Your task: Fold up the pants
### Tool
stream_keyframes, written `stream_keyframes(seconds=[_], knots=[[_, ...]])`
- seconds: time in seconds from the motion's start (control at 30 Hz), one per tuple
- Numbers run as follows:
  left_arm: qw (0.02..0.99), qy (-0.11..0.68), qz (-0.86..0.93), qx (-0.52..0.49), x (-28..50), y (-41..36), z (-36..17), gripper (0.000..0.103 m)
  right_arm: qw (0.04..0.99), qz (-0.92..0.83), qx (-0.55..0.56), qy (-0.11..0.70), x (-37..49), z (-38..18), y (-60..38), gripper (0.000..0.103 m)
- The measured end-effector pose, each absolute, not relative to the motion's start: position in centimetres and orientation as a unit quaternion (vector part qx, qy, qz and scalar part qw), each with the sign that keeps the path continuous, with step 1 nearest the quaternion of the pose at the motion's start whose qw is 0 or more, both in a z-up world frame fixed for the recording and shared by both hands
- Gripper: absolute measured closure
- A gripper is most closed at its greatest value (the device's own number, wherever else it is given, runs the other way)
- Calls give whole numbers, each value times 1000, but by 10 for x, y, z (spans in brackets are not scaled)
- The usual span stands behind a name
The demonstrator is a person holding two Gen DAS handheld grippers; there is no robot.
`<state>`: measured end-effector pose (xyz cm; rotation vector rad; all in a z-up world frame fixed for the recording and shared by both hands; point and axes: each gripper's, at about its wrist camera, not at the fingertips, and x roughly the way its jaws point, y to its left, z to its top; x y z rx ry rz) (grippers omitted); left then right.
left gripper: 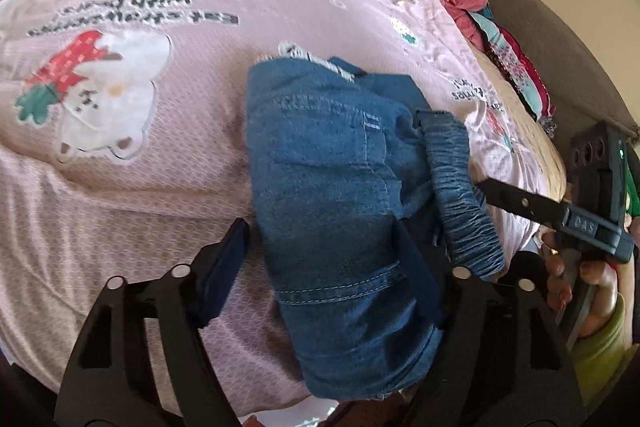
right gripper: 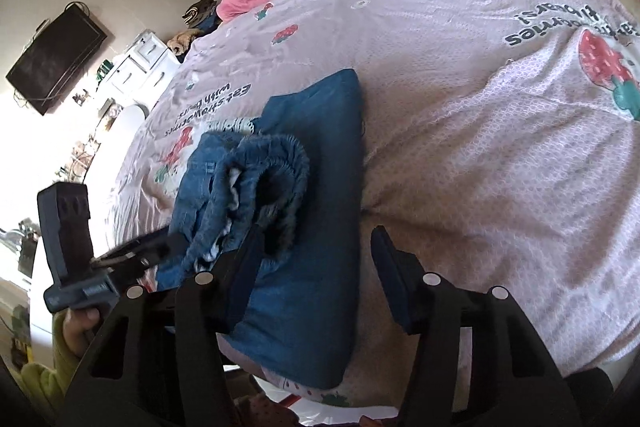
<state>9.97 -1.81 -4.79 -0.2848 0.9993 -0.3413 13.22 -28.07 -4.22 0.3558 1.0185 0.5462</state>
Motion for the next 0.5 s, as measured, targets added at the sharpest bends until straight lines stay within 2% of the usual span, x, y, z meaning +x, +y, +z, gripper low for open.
stream_keyframes(seconds=[0.17,0.2,0.23,0.3,0.5], knots=[[851,479,-166,-137,104,-23,-53,37,808,271,167,496,147,-51,-271,52],[851,479,-167,-136,105,-25,-54,37,806,274,172,496,148,-52,-272,54],[851,479,-167,-134,105,-25,-53,37,802,280,176,497,149,-52,-271,61],[851,480,-168,-133,106,-27,-54,37,805,290,165,491,148,-49,-268,65],[850,481,-171,-128,111,-31,-56,37,802,291,149,500,152,-54,-266,63]])
